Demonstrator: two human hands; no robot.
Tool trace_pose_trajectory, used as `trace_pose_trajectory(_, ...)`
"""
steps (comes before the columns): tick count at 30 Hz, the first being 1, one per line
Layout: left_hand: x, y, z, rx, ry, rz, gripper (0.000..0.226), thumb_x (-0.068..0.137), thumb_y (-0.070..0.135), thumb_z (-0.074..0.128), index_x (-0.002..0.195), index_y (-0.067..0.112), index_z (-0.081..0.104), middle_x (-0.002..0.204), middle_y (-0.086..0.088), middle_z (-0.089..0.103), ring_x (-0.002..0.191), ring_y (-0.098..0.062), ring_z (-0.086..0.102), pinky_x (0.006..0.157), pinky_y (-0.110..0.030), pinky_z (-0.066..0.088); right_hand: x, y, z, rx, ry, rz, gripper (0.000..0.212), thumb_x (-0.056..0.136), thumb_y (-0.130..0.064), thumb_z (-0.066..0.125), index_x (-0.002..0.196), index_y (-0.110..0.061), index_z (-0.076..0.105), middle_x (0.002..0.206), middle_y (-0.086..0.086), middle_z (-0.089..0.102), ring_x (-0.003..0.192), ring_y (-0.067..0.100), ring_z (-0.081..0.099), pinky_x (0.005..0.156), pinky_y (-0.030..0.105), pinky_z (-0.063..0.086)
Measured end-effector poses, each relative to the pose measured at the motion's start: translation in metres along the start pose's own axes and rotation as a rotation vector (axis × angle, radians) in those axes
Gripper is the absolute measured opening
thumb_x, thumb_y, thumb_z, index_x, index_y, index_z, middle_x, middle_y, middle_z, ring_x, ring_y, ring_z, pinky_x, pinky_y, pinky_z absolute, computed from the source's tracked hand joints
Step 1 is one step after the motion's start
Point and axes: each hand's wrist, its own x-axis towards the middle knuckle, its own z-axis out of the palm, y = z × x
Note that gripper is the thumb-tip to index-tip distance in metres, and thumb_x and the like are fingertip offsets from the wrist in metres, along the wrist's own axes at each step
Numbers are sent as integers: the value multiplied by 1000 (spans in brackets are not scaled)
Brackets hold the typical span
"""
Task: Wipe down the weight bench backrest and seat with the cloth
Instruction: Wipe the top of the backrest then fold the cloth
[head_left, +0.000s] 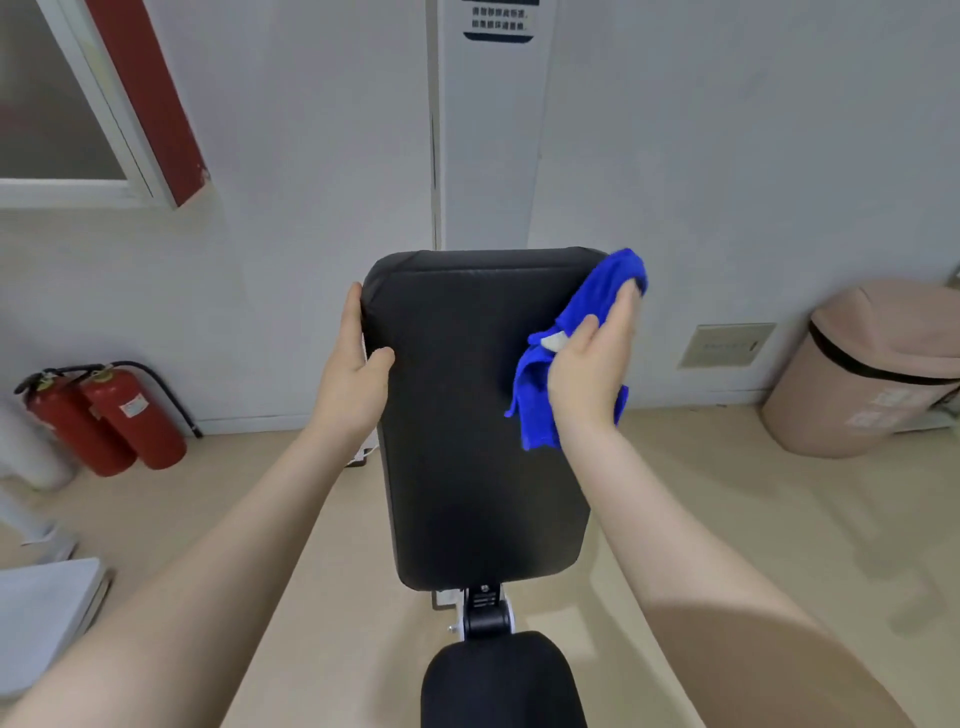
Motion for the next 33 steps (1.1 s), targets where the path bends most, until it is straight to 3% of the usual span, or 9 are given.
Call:
trace_pose_trajectory(2, 1, 0, -6, -29, -24, -2, 68, 91, 3, 33, 148, 32, 10, 154, 18, 18, 135, 4, 21, 102, -16, 19, -26, -17, 21, -70, -211, -208, 51, 88, 11, 42, 138, 1, 33, 148, 16, 31, 128, -9, 27, 103, 1, 16)
trace_pose_trajectory(5, 1, 2, -13, -60, -35, 2, 62, 91, 4, 33, 147, 28, 20, 149, 15, 29, 132, 3, 25, 103, -18, 21, -57, -23, 52, -248, -508, -462, 69, 75, 20, 51, 139, -2, 35, 150, 10, 30, 142, 16, 14, 117, 27, 17)
trace_pose_trajectory(8, -7, 13, -20, 17, 5, 38, 52, 91, 5, 34, 140, 23, 36, 134, 13, 43, 120, 0, 38, 94, -14, 28, -55, -43, 42, -85, -653, -213, 48, 87, 11, 42, 132, -7, 48, 139, 8, 47, 134, 19, 37, 106, 23, 31)
trace_pose_trajectory(10, -16, 24, -21, 106, 20, 132, 50, 91, 5, 35, 138, 22, 38, 131, 14, 42, 118, 0, 38, 95, -14, 30, -42, -54, 19, 76, -728, -15, 40, 87, 8, 37, 110, -12, 63, 105, 9, 67, 93, 24, 62, 77, 24, 45)
trace_pose_trajectory(13, -34, 45, -13, 150, -97, 294, 46, 92, 6, 45, 135, 19, 43, 135, 12, 44, 131, -4, 36, 110, -22, 26, -26, -66, -19, 90, -684, 26, 39, 80, 10, 33, 76, -14, 63, 68, 4, 59, 62, 18, 51, 54, 26, 39)
trace_pose_trajectory(18, -71, 69, 16, 166, -375, 312, 26, 81, 34, 64, 106, 36, 56, 98, 10, 69, 91, -7, 65, 84, -29, 52, -29, -79, -62, 81, -674, 1, 39, 83, 6, 35, 75, -23, 59, 75, -2, 58, 69, 18, 50, 61, 30, 42)
trace_pose_trajectory(23, -97, 73, 29, -31, -528, 173, 33, 79, 27, 68, 110, 30, 57, 100, 4, 71, 91, -11, 69, 83, -32, 55, -41, -78, -84, -169, -576, -276, 25, 83, -2, 52, 99, -21, 53, 83, -10, 55, 77, 2, 52, 67, 8, 40)
trace_pose_trajectory(30, -117, 63, 31, 69, -427, 119, 26, 91, 8, 44, 103, 26, 58, 97, 3, 70, 90, -14, 67, 86, -41, 54, -46, -77, -108, -424, -635, -451, 35, 84, 9, 38, 74, -19, 56, 88, 3, 56, 81, 18, 51, 69, 24, 39)
trace_pose_trajectory(33, -121, 57, 27, 105, -355, 82, 30, 91, 9, 38, 91, 30, 60, 92, 7, 66, 88, -14, 62, 86, -40, 50, -49, -73, -118, -634, -771, -512, 28, 83, -2, 41, 74, -19, 61, 91, -4, 51, 84, 17, 50, 71, 30, 42)
